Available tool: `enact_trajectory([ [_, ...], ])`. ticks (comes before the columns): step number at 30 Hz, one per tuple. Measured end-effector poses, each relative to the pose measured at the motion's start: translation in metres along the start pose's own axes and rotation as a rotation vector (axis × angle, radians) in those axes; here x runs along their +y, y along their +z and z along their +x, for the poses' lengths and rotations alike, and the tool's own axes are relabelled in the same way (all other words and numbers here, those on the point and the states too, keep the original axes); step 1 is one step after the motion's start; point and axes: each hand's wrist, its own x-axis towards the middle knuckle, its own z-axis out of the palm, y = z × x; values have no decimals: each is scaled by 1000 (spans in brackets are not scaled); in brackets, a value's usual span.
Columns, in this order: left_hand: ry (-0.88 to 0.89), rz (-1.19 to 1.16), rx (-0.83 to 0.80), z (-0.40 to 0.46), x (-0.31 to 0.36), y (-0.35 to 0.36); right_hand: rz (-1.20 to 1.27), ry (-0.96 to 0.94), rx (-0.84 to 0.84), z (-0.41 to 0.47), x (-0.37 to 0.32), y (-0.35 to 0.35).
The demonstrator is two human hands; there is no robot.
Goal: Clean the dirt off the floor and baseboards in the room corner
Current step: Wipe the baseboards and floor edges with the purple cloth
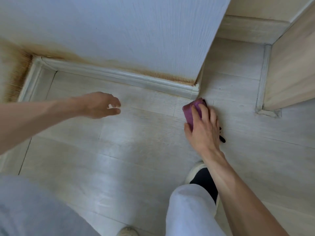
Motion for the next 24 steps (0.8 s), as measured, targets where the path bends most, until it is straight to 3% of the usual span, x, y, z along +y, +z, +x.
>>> enact_trajectory([
  [4,-112,105,0,-8,-60,33,-61,-77,-50,1,6,6],
  [8,-249,-160,129,-22,-94,99,-87,-81,-92,13,-6,3],
  [13,-308,-308,352,-17,-87,164,0,-21,-59,9,-17,2],
  [18,-358,-306,523,-3,-73,189,-110,-57,-60,-4,-19,12],
  [24,-372,-319,652,0,-66,194,-259,59,-62,22,-65,19],
])
